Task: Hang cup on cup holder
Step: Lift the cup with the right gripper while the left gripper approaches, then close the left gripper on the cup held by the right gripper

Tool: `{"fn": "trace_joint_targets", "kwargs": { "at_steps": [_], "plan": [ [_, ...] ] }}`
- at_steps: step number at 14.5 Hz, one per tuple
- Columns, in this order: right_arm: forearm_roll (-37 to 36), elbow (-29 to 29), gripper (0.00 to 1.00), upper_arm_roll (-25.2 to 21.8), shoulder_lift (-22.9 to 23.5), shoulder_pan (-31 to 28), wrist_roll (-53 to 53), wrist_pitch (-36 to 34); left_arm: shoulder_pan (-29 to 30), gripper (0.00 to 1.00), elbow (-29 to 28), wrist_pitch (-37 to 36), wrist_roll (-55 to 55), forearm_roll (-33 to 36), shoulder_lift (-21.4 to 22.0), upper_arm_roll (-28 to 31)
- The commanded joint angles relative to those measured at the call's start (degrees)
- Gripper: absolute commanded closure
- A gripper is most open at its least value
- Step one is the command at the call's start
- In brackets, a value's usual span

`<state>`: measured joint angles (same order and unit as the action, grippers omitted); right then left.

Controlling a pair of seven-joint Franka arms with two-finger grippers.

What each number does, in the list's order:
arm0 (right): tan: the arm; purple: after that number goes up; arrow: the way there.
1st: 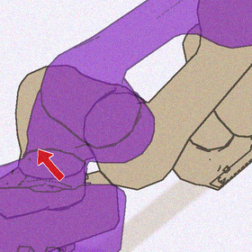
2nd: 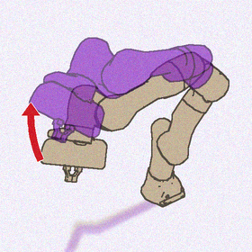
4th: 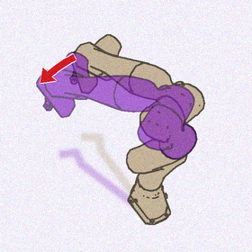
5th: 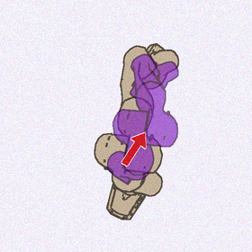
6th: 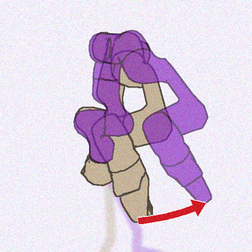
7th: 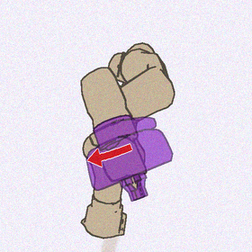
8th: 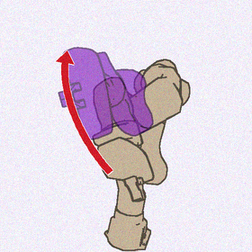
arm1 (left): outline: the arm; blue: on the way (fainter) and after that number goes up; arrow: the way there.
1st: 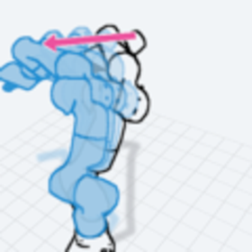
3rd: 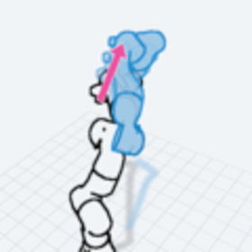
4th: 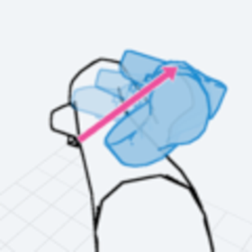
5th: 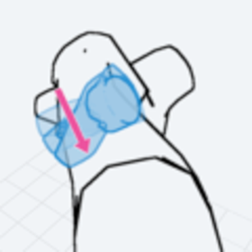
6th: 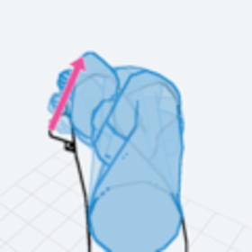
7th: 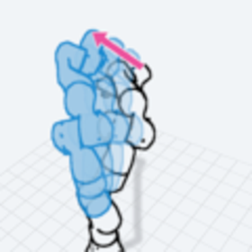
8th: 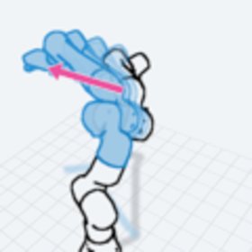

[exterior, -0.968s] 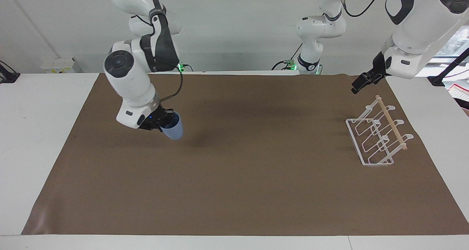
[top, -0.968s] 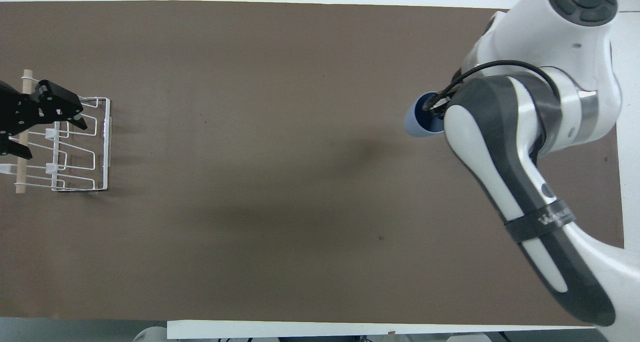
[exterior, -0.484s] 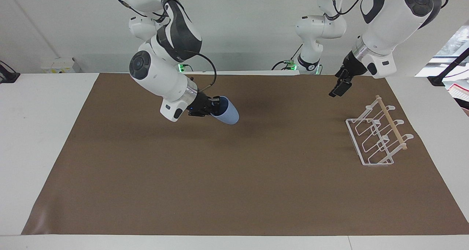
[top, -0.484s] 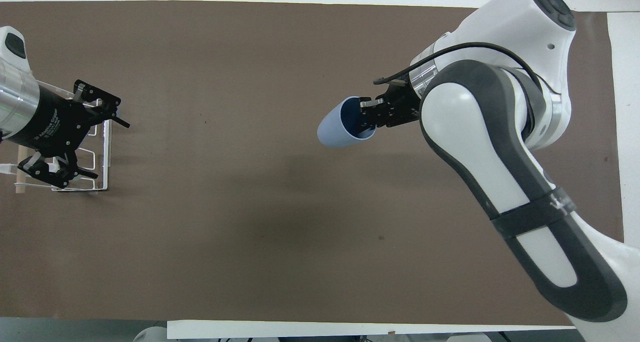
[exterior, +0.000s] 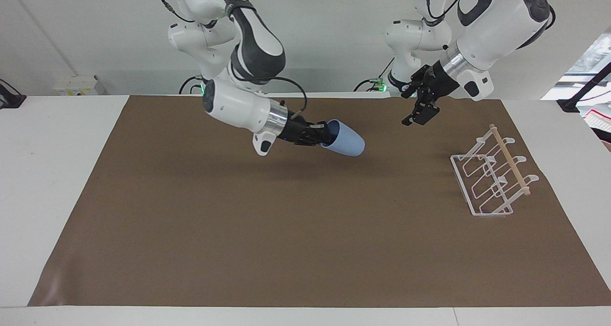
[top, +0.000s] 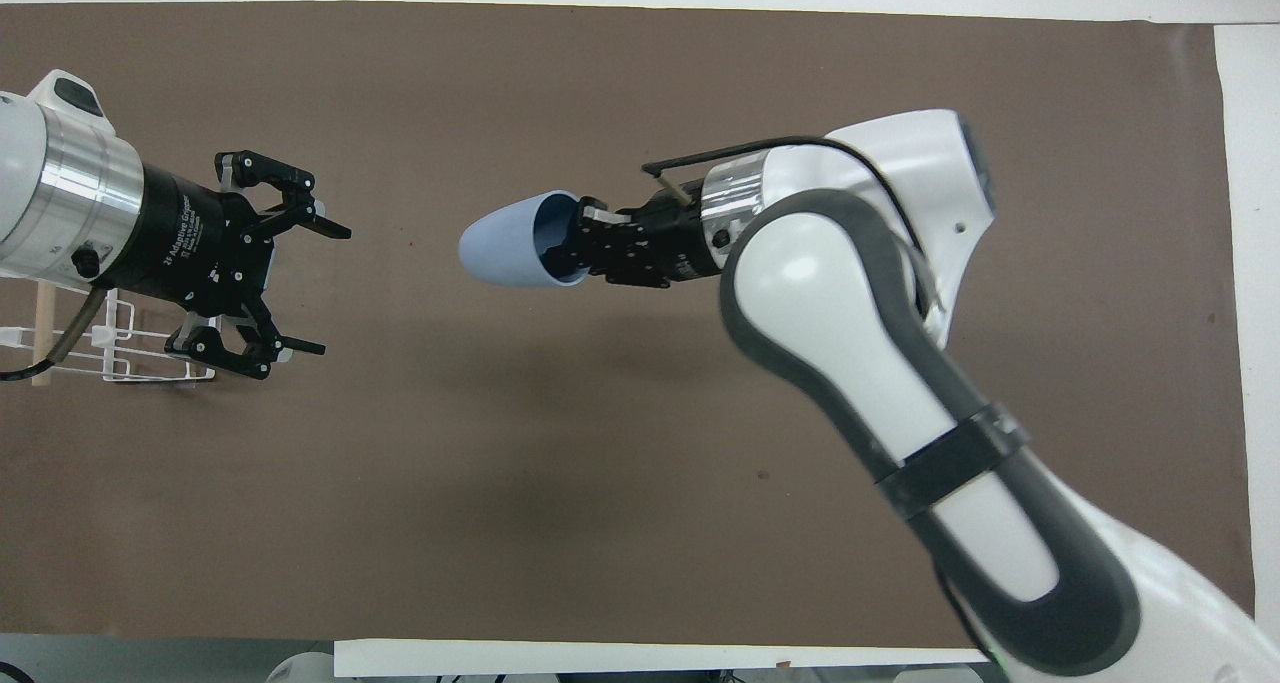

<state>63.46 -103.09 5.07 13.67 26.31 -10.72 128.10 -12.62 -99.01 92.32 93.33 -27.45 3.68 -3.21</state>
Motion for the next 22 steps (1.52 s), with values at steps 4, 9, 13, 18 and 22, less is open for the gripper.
{"fn": "trace_joint_targets", "kwargs": {
  "at_steps": [4,9,13,18,22],
  "plan": [
    [1.9,-2.6,1.00,-0.1,-2.2,3.6,-3.4,4.2,0.2,0.00,-3.1,5.7,5.4,-4.4,1.9,0.6],
    [2.1,-2.6,1.00,-0.1,-2.2,5.9,-4.7,4.6,-5.0,0.00,-11.0,16.0,4.9,-4.3,4.3,0.4],
    [2.1,-2.4,1.00,-0.1,-2.2,6.0,-5.1,4.7,-6.8,0.00,-14.4,18.4,4.8,-4.4,4.4,0.3],
    [2.1,-2.4,1.00,-0.1,-2.2,5.9,-5.1,4.7,-6.9,0.01,-17.1,19.6,3.7,-4.3,4.5,0.3],
    [2.1,-2.4,1.00,-0.1,-2.2,5.9,-5.1,4.8,-6.9,1.00,-17.8,19.2,2.0,-4.2,4.8,0.3]
  ]
}}
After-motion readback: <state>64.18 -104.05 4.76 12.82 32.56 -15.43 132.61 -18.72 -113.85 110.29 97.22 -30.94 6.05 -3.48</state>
